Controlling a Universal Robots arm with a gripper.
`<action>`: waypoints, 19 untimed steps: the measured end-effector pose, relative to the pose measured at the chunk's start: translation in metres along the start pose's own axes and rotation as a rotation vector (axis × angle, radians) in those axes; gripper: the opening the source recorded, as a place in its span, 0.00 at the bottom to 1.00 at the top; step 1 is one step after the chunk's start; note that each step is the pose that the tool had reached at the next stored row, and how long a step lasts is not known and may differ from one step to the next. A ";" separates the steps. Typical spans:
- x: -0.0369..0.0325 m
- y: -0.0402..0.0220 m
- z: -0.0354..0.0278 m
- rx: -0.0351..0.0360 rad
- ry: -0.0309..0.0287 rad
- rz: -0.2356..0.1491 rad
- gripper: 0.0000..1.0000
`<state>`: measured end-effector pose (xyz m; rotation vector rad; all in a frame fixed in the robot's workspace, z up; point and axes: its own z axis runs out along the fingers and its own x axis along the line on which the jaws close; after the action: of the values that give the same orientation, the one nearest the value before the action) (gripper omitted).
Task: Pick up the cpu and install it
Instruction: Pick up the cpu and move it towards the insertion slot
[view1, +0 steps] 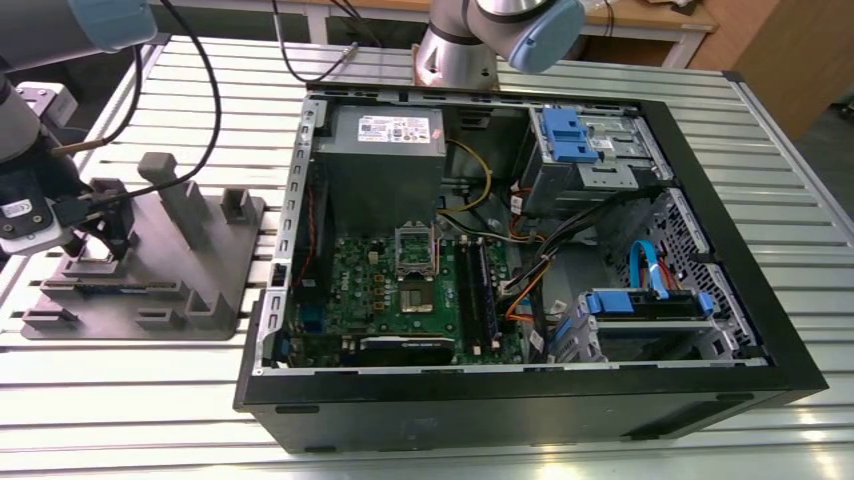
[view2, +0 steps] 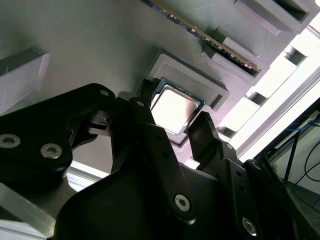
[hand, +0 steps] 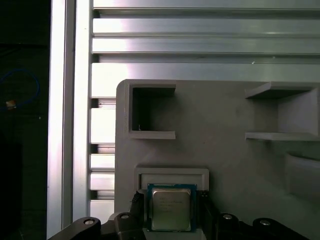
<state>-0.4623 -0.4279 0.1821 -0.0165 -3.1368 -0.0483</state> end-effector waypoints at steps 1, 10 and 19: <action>-0.0002 0.0000 0.0000 0.0000 0.0001 0.000 0.56; -0.0005 0.0000 0.0000 0.0000 0.0000 0.000 0.56; -0.0008 0.0000 0.0000 0.0000 0.0000 0.000 0.47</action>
<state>-0.4615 -0.4279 0.1821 -0.0164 -3.1368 -0.0484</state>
